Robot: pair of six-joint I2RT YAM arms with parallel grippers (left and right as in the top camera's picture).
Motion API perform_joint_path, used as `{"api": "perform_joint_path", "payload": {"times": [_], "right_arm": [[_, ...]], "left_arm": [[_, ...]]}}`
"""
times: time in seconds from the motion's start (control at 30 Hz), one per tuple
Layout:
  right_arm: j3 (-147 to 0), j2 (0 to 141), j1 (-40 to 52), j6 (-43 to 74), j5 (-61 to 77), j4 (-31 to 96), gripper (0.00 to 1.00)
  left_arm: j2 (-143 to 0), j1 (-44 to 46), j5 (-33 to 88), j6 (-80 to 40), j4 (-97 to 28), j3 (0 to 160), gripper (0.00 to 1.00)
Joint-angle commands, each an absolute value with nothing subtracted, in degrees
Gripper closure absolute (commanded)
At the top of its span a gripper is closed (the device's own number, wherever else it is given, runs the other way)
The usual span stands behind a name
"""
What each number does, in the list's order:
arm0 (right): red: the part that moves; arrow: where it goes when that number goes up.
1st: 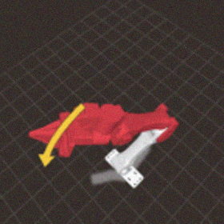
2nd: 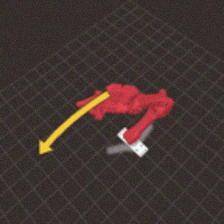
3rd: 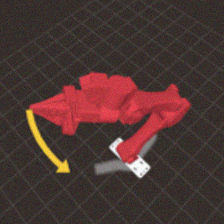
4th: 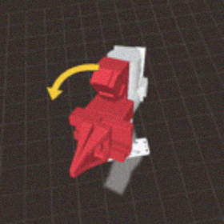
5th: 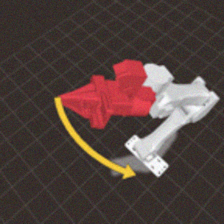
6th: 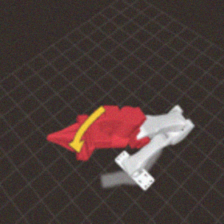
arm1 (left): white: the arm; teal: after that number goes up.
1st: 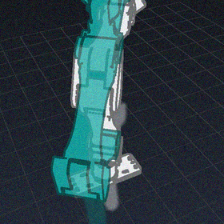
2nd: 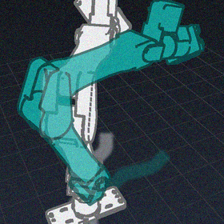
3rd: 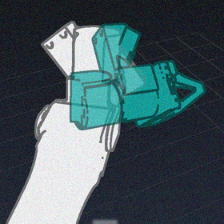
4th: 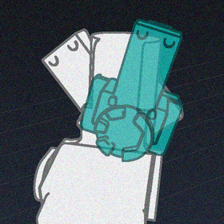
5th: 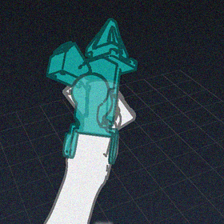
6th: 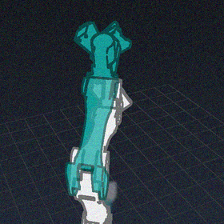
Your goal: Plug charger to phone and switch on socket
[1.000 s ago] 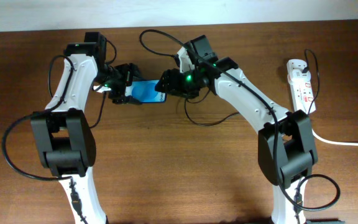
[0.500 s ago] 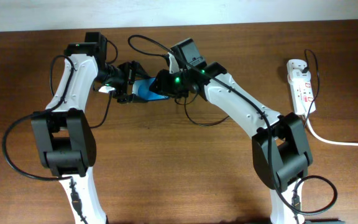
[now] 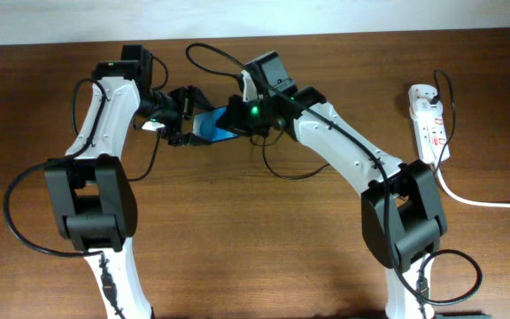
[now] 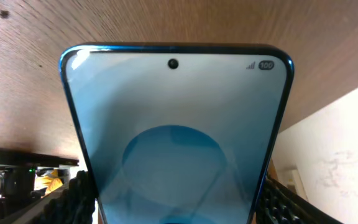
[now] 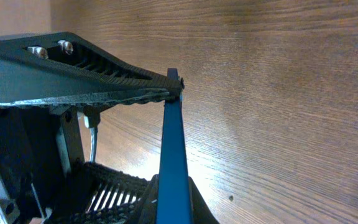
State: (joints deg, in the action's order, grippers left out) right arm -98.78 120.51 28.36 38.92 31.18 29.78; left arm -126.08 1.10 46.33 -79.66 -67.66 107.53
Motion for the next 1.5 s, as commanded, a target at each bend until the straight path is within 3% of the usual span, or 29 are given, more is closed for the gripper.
{"api": "perform_joint_path", "payload": {"times": [0.0,0.2,0.3,0.47,0.6,0.73,0.87,1.03,1.07,1.27,1.47], "right_arm": [[-99.24,117.34,22.79,36.56,31.07,30.87,0.96],[-99.24,116.49,17.28,34.92,35.92,31.48,0.96],[-99.24,115.00,14.24,34.72,37.34,31.55,0.96],[-99.24,112.81,9.85,33.85,41.36,32.36,0.96],[-99.24,110.67,6.92,33.89,46.11,32.10,0.96],[-98.52,105.38,7.16,36.12,37.01,30.98,0.96],[-87.13,99.04,7.81,42.57,35.46,17.85,0.96],[-59.59,95.39,8.69,63.53,34.63,-27.27,0.96],[-57.14,95.81,9.28,67.48,33.36,-31.68,0.96],[-56.31,96.86,17.28,81.12,19.00,-33.23,0.96],[-56.49,96.92,21.41,87.64,10.96,-33.10,0.96]], "left_arm": [[-125.67,1.10,45.12,-68.84,-68.14,109.01,0.55],[-125.67,1.10,43.66,-54.15,-67.48,109.01,0.12],[-125.67,1.10,43.68,-48.18,-66.26,109.01,0.00],[-125.67,1.13,44.84,-40.88,-64.99,109.01,0.00],[-125.67,1.10,62.35,-31.09,-57.41,109.01,0.00],[-125.67,1.08,72.84,-30.94,-50.41,109.01,0.01],[-125.67,1.06,79.20,-30.04,-44.10,109.01,0.00],[-125.67,1.13,83.15,-27.31,-40.97,109.01,0.00],[-125.67,1.13,83.05,-27.31,-40.97,109.01,0.00],[-125.67,2.61,79.75,-27.33,-40.95,109.01,0.01],[-125.67,4.19,77.84,-27.79,-39.51,109.01,0.00]]}}
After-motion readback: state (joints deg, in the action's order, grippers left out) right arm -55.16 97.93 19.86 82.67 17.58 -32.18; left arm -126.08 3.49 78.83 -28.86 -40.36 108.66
